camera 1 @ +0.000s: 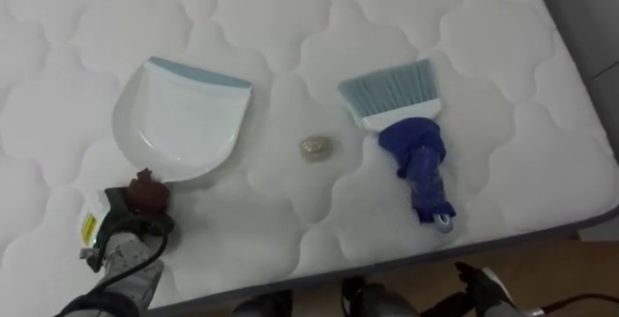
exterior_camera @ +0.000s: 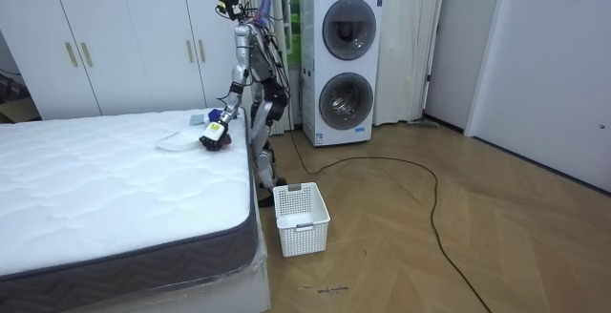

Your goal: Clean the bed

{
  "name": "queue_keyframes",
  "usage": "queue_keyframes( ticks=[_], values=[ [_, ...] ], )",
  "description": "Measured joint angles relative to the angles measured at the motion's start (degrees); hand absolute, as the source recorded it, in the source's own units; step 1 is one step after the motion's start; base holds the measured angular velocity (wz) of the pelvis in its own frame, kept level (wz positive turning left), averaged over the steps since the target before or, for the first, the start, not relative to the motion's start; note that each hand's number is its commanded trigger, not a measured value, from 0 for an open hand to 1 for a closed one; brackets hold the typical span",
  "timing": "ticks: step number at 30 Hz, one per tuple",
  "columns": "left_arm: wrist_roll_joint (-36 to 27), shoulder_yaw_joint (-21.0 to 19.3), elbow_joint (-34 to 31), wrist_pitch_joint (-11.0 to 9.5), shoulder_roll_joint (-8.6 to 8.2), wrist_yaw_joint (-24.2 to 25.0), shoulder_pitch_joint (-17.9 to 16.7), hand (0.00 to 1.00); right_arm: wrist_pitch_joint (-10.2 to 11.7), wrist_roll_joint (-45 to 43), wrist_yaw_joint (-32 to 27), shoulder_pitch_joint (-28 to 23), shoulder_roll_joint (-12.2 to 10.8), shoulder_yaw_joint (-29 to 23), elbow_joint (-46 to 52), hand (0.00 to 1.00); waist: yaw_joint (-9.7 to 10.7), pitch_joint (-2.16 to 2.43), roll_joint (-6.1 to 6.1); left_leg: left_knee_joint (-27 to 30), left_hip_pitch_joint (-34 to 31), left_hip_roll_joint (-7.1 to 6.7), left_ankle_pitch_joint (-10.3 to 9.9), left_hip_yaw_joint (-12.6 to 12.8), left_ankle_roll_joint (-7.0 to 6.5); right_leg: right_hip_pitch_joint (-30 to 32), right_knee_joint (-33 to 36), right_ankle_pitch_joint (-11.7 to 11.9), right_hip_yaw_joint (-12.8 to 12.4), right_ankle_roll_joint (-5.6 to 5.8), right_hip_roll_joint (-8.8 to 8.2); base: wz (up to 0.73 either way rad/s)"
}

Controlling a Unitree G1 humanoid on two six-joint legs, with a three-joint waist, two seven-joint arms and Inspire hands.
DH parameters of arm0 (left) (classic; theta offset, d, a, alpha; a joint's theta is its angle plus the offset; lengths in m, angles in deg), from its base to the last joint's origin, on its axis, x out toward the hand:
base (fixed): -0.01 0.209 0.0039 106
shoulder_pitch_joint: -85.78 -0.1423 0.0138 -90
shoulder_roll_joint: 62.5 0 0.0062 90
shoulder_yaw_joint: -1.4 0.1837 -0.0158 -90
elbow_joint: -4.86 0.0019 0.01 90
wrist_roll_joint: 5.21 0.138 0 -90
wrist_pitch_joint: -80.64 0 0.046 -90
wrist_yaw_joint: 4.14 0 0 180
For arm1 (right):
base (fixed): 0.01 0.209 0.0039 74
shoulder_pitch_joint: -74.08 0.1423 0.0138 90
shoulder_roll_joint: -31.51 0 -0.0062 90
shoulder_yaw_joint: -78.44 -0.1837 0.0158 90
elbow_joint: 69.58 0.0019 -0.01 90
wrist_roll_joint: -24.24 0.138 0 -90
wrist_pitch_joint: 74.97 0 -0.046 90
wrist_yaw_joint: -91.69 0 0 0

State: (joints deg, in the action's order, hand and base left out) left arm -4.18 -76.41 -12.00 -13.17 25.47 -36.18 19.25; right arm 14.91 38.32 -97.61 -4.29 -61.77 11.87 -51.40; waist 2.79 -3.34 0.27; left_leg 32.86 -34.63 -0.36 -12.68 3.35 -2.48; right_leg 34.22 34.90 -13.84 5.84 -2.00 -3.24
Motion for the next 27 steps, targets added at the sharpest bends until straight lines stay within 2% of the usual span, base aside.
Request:
queue_keyframes(
  ticks=[5,8,10,15,20,25,27],
  values=[
    [3.99,0.99,-0.07,-0.61,0.77,-1.54,-1.07,1.00,0.42,6.04,-0.07,-0.50,0.45,-2.34,1.41,0.00,-0.11,0.10,0.46,0.00,0.09,0.04,-0.01,0.43,-0.01,0.24,0.24,0.01,-0.44,-0.02,0.09,-0.05],
    [10.10,0.99,-1.24,-1.12,1.61,-3.11,-2.17,1.00,1.58,9.83,-0.14,-1.20,0.71,-6.88,3.10,0.00,-0.01,0.12,0.59,0.02,-0.05,-0.07,-0.01,0.78,-0.01,0.92,0.95,-0.07,-0.86,-0.04,-0.20,-0.04],
    [14.83,1.01,-2.77,-1.44,3.11,-4.15,-3.49,1.00,2.05,12.22,-1.19,-1.04,0.91,-11.00,4.97,0.00,0.18,0.20,0.71,-0.01,-0.08,-0.07,0.00,1.23,-0.01,1.29,1.26,-0.09,-1.11,-0.07,-0.39,-0.09],
    [19.04,1.01,-6.92,-2.14,4.10,-7.92,-7.04,1.00,3.22,15.87,-5.39,-1.85,1.82,-17.47,9.27,0.00,0.34,0.44,1.05,0.60,-0.32,-0.52,0.00,1.44,-0.05,2.02,2.46,-0.61,-1.28,0.05,-0.62,-0.01],
    [19.94,1.01,-7.11,-2.79,4.38,-9.13,-9.16,1.00,3.24,15.11,-8.23,-1.84,2.09,-18.68,9.77,0.00,0.18,0.68,1.41,1.40,-0.71,-0.47,-0.01,1.30,-0.04,2.30,3.16,-0.74,-1.07,-0.04,-0.68,0.02],
    [20.07,1.06,-7.11,-3.00,4.65,-10.21,-10.24,1.00,3.31,15.15,-10.98,-1.75,2.23,-18.87,10.98,0.00,-0.08,1.20,2.20,2.17,-1.01,-0.40,-0.02,1.45,-0.07,2.74,4.28,-0.79,-1.31,-0.08,-0.74,-0.02],
    [21.79,1.06,-7.12,-3.53,4.87,-10.23,-11.11,1.00,3.81,15.44,-11.82,-1.76,2.28,-19.35,11.15,0.00,-0.24,1.27,2.32,2.19,-0.81,-0.40,-0.01,1.86,-0.09,2.87,4.70,-0.79,-1.72,-0.07,-0.74,-0.10]
  ],
)
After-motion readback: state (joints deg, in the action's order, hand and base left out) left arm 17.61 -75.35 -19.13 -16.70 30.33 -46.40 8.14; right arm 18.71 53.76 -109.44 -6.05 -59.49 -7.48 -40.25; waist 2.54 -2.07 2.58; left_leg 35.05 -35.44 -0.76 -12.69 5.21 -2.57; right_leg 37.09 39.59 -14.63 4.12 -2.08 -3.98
